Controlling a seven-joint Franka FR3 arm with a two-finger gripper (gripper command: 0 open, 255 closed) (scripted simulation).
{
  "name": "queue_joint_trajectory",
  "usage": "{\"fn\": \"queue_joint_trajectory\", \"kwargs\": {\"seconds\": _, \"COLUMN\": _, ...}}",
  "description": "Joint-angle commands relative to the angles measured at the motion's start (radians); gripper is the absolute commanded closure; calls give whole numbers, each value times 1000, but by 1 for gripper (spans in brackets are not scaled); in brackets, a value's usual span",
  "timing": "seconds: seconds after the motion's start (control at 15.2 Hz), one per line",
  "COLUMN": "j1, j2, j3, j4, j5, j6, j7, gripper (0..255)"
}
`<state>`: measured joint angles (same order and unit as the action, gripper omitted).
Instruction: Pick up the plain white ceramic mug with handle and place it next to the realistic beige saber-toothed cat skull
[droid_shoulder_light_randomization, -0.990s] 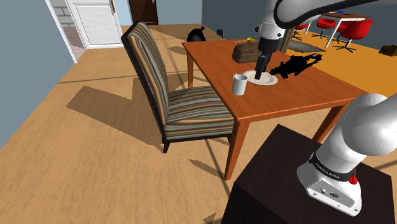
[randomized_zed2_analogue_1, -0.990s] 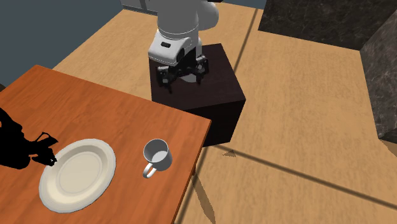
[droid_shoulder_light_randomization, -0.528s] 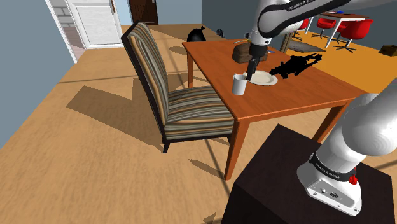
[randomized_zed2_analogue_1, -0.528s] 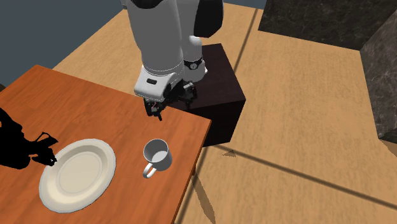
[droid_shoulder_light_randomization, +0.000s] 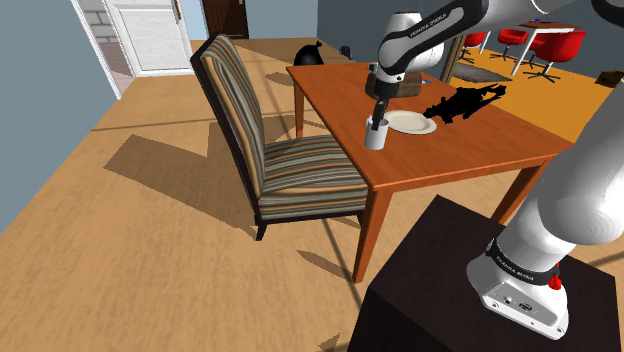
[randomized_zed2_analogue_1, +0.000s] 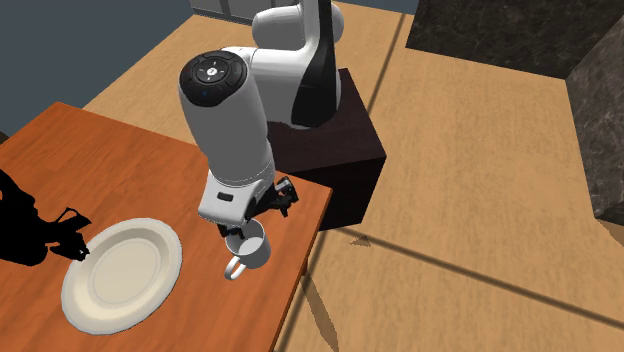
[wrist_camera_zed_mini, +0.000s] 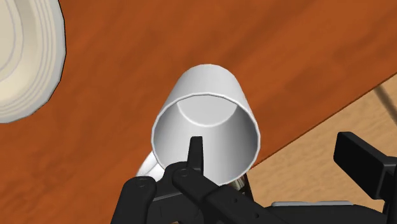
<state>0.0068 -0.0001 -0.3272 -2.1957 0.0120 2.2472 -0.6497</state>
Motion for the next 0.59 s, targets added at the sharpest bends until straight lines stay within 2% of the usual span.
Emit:
{"fn": "queue_joint_trajectory", "kwargs": {"seconds": 0.0, "j1": -3, "j2": 30, "j3": -3, "j4": 5, "j5": 14, "j6": 26, "j7": -19, "gripper": 0}}
{"fn": "queue_joint_trajectory", "kwargs": {"seconds": 0.33, "j1": -5, "j2": 73, "j3": -2, "j4": -18, "j5": 34, "j6": 89, "j7": -34, "gripper": 0}}
{"fn": "queue_joint_trajectory", "kwargs": {"seconds": 0.53, "j1": -5, "j2": 78, "j3": -1, "j4": -20, "j5": 37, "j6": 96, "j7": -36, "gripper": 0}}
